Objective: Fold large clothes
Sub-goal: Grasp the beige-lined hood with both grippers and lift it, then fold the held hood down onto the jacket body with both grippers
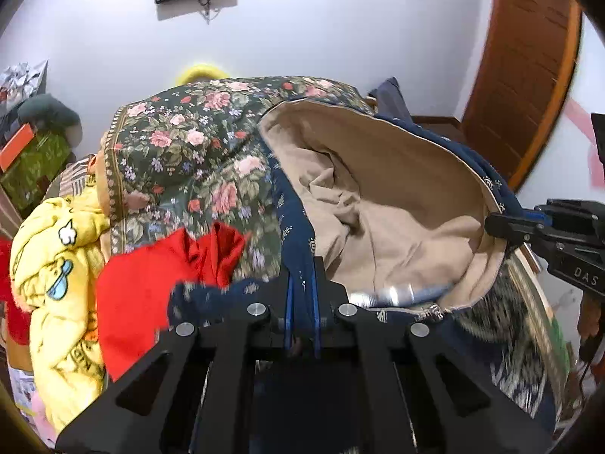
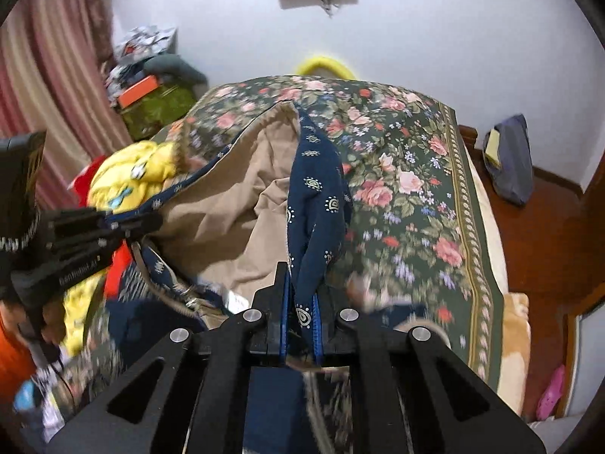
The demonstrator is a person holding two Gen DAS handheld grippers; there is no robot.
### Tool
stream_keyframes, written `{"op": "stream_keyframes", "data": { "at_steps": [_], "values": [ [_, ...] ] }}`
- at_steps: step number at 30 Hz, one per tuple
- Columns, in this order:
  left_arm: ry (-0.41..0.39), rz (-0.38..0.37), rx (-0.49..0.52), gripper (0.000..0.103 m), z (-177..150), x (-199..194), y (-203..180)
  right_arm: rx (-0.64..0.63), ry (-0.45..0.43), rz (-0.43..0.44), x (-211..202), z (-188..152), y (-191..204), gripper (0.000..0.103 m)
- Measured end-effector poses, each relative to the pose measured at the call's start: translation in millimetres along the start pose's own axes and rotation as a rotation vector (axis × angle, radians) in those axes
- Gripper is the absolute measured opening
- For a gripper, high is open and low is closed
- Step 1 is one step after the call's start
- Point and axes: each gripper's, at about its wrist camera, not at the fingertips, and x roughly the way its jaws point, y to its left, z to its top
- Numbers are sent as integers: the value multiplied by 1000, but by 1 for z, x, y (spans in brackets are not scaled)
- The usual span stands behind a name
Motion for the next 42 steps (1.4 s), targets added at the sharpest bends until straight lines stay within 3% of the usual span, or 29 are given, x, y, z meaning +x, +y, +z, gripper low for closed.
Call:
{"op": "stream_keyframes", "data": {
  "at_steps": [9, 16, 19, 22, 24, 26, 30, 35, 42],
  "values": [
    [103, -23, -22, 7, -84, -1, -14, 16, 59, -37, -10, -72, 6, 9],
    [201, -9, -34, 9, -128, 27, -16, 60, 154, -68, 16, -112, -3, 10],
    [207, -5, -36, 12, -135, 33, -16, 41, 170, -104, 24, -119, -2, 10],
    [203, -3, -26, 26, -131, 26, -16, 23, 172, -131, 22, -121, 3, 15],
    [196, -17, -30, 44, -129, 17, -15, 1, 182, -155, 20, -119, 7, 18],
    [170, -33, -35, 45, -122, 6, -10, -21, 177, -170, 14, -118, 13, 23],
    [124, -49, -56, 45, -104, -10, 3, -36, 93, -153, -7, -103, 22, 56],
    [101, -94, -151, 46, -80, -5, 28, -69, 22, -116, -13, -81, 38, 57],
    [173, -190, -315, 47, -54, 51, 58, -133, 55, -107, 33, -61, 61, 57]
  ]
}}
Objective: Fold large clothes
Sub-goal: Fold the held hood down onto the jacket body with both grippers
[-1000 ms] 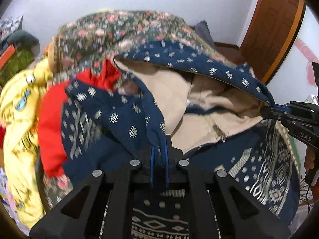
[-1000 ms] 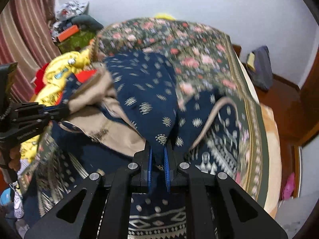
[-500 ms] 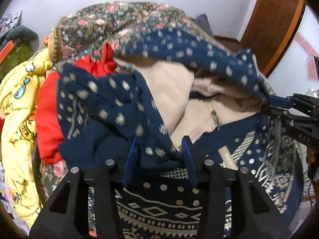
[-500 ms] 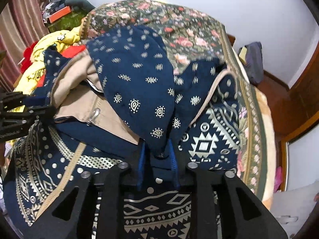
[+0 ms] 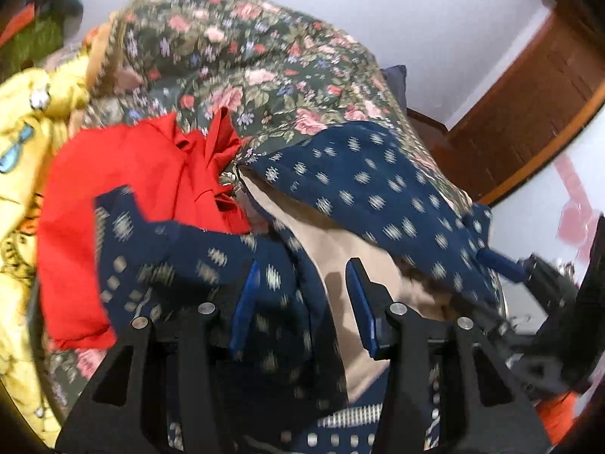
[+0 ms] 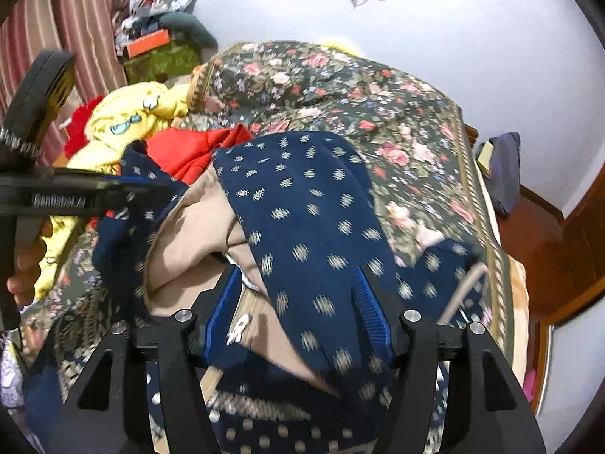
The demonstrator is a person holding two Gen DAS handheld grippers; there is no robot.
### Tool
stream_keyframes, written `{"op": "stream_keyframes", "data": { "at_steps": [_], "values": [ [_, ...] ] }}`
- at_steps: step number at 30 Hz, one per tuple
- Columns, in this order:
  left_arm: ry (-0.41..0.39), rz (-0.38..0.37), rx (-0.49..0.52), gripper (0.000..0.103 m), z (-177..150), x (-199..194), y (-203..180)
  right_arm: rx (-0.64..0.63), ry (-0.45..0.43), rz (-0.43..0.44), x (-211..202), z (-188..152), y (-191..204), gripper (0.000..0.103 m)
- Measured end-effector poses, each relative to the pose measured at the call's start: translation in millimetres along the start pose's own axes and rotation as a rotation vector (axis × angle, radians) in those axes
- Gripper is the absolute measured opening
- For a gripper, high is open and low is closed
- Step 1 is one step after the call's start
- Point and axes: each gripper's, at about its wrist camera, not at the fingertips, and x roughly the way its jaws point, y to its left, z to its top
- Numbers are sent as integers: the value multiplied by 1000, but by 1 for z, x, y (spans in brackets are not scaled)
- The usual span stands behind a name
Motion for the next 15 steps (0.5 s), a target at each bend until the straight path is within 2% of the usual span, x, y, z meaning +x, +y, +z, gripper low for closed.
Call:
{"op": "stream_keyframes", "data": {
  "at_steps": [6, 9, 11, 13, 15],
  "values": [
    [56, 54, -18, 46, 21, 50, 8, 23, 35, -7, 39, 13, -9, 57],
    [52, 73, -17, 46, 29, 63, 9, 65, 16, 10, 44, 18, -20, 57],
    [52, 89, -9, 46, 32, 69, 7, 88, -10, 22, 45, 22, -26, 54],
    [48, 101, 10, 39, 33, 73, 3, 113, -27, 31, 45, 26, -34, 32],
    [61, 86, 30, 12, 34, 72, -2, 148, -32, 64, 44, 30, -39, 18]
  ]
}}
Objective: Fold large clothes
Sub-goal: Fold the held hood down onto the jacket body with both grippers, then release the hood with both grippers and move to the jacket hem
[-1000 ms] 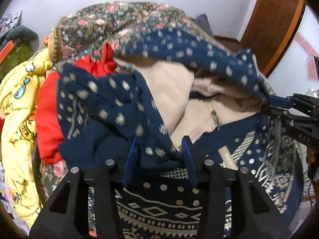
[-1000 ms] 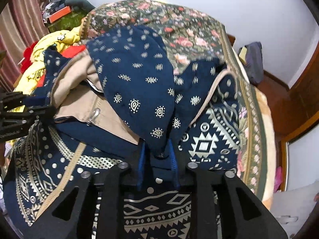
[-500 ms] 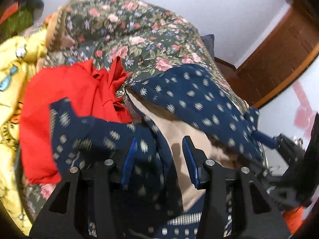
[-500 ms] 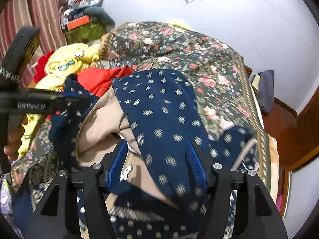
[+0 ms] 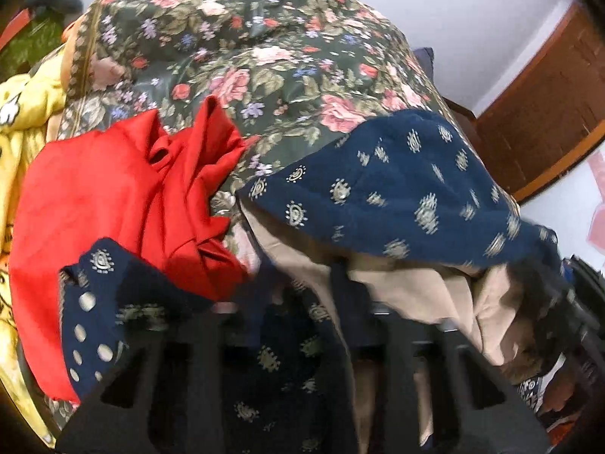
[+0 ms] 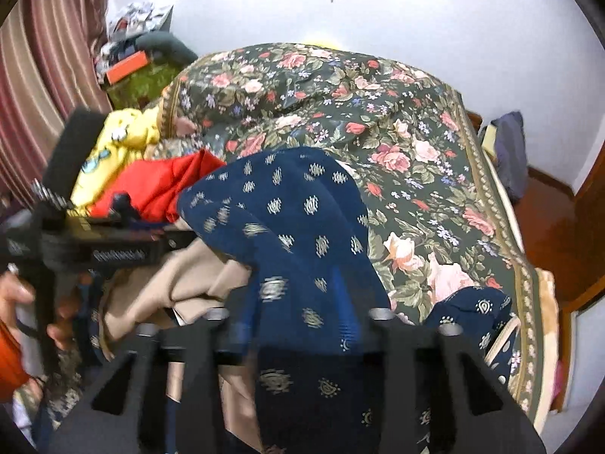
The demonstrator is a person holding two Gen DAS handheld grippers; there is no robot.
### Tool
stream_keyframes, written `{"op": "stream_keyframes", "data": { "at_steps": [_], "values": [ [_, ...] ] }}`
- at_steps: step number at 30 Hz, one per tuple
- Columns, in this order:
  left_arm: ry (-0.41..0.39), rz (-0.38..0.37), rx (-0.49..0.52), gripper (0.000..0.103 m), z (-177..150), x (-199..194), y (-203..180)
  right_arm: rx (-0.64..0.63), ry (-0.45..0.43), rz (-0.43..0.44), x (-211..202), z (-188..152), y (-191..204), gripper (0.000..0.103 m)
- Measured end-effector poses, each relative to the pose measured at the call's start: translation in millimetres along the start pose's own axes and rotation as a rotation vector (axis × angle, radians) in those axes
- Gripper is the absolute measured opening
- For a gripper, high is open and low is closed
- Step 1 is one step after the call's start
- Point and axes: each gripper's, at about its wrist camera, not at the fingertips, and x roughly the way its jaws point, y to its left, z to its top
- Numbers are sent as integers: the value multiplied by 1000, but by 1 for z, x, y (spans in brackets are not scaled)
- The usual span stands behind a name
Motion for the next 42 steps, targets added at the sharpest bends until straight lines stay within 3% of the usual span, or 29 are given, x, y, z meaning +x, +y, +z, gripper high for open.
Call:
{"op": "stream_keyframes", "data": {
  "at_steps": [1, 5, 7, 11, 15, 22, 28, 31, 34, 35, 36, 41, 42],
  "values": [
    [1, -12, 6, 8, 0, -3, -2, 24, -7, 19, -3, 2, -3, 13],
    [-80, 2, 24, 7, -6, -40, -14, 50, -51, 41, -26, 4, -5, 11],
    [-176, 29, 97, 6, -15, -79, -30, 40, -76, 37, -45, 3, -2, 11],
    [-277, 22, 210, 6, -41, -139, -59, 36, -121, 49, -81, -2, -2, 9],
    [-308, 7, 306, 6, -76, -172, -82, 30, -138, 59, -118, -17, -1, 8],
    [-227, 0, 411, 6, -149, -168, -100, 14, -70, 36, -142, -61, 7, 9],
    [-62, 71, 374, 7, -200, -117, -69, -5, 17, 21, -135, -103, 11, 9],
    [10, 79, 331, 15, -212, -102, -53, 6, 81, 19, -123, -122, 10, 9],
    [5, 56, 292, 18, -213, -112, -44, 48, 150, 13, -109, -136, 6, 10],
    [2, 52, 276, 26, -211, -117, -42, 69, 175, 15, -104, -140, 3, 12],
    [-9, 49, 261, 35, -209, -124, -39, 90, 193, 21, -100, -142, 1, 15],
    [-95, 48, 252, 47, -201, -160, -40, 167, 205, 51, -96, -148, -6, 30],
    [-112, 45, 248, 49, -198, -166, -41, 179, 203, 55, -96, -147, -8, 37]
  ]
}}
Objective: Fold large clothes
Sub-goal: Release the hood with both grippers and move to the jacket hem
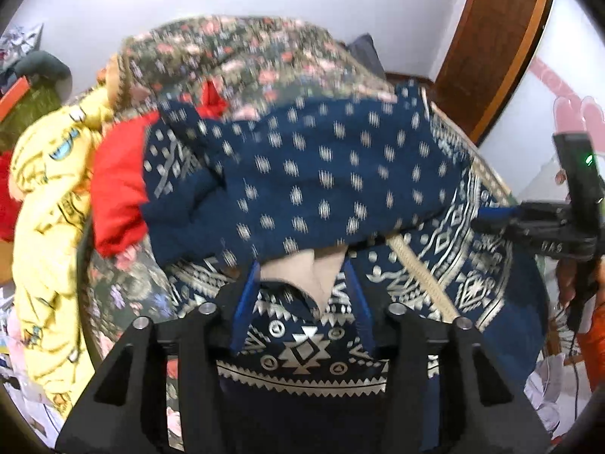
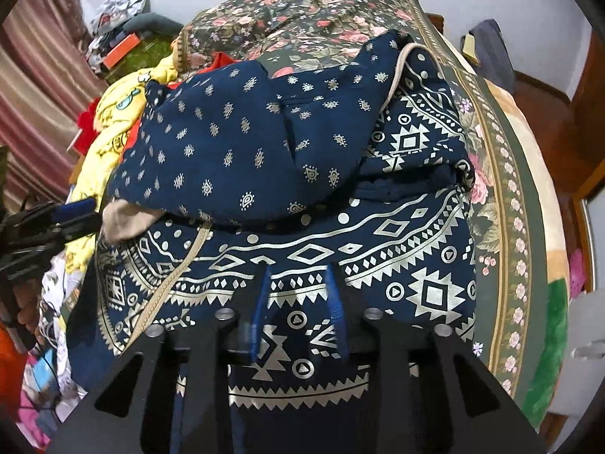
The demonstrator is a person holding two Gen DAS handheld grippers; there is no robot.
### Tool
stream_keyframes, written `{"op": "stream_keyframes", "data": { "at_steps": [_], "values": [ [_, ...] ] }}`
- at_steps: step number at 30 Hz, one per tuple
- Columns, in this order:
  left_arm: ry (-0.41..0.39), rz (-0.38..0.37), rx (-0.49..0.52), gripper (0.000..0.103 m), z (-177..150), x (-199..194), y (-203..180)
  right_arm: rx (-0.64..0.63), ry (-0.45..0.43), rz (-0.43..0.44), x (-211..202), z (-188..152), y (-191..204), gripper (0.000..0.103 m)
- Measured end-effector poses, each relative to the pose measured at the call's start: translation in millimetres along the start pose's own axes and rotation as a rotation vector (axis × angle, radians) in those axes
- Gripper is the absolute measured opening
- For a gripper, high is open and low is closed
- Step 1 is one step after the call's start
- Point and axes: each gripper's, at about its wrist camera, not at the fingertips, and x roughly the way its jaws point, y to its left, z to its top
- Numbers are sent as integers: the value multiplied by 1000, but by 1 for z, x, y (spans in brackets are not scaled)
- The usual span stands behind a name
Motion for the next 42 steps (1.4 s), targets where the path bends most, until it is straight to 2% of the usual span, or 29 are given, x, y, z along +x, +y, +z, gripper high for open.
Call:
{"op": "stream_keyframes", "data": {
  "at_steps": [1, 3, 8, 11, 14, 16, 18, 22, 24, 26, 27, 28, 32, 35, 38, 40, 42],
  "values": [
    [-15, -7, -11, 51, 4, -4, 2, 8, -5, 6, -1, 0, -1, 43],
    [-35, 3, -34, 58, 14, -4, 5, 24, -25, 30, -6, 0, -1, 45],
    [-15, 54, -46, 58, 32, 25, 13, 66, -31, 85, -4, 3, -3, 46],
    [25, 89, -104, 58, 35, 52, 28, 104, -21, 112, 5, 8, -5, 46],
    [75, 47, -193, 58, 31, 74, 43, 126, -11, 109, 15, 14, -5, 46],
    [99, 3, -215, 52, 27, 81, 43, 122, -11, 94, 17, 18, -4, 46],
    [87, -21, -171, 51, 22, 78, 31, 108, -22, 88, 13, 21, -2, 46],
    [83, -11, 9, 51, 8, 75, -9, 58, -81, 52, 0, 34, 5, 46],
    [73, 51, 89, 53, -3, 78, -27, 30, -101, 28, -1, 42, 11, 46],
    [47, 85, 121, 53, -7, 77, -32, 6, -106, 2, 5, 49, 15, 55],
    [41, 89, 116, 53, -8, 76, -32, -4, -101, -17, 12, 52, 16, 65],
    [37, 87, 101, 54, -8, 73, -30, -13, -91, -46, 22, 52, 18, 68],
    [21, 69, 51, 56, -8, 51, -12, -50, -4, -110, 53, 48, 15, 68],
    [-29, 104, 12, 64, -3, 31, 8, -92, -27, -122, 44, 43, 16, 68],
    [-71, 196, -41, 69, 2, 20, 39, -93, -34, -127, 31, 41, 13, 68],
    [-62, 222, -98, 69, -1, 21, 62, -73, -48, -113, 23, 38, 7, 68],
    [-23, 210, -151, 69, -11, 26, 79, -33, -50, -93, 14, 32, -3, 68]
  ]
}}
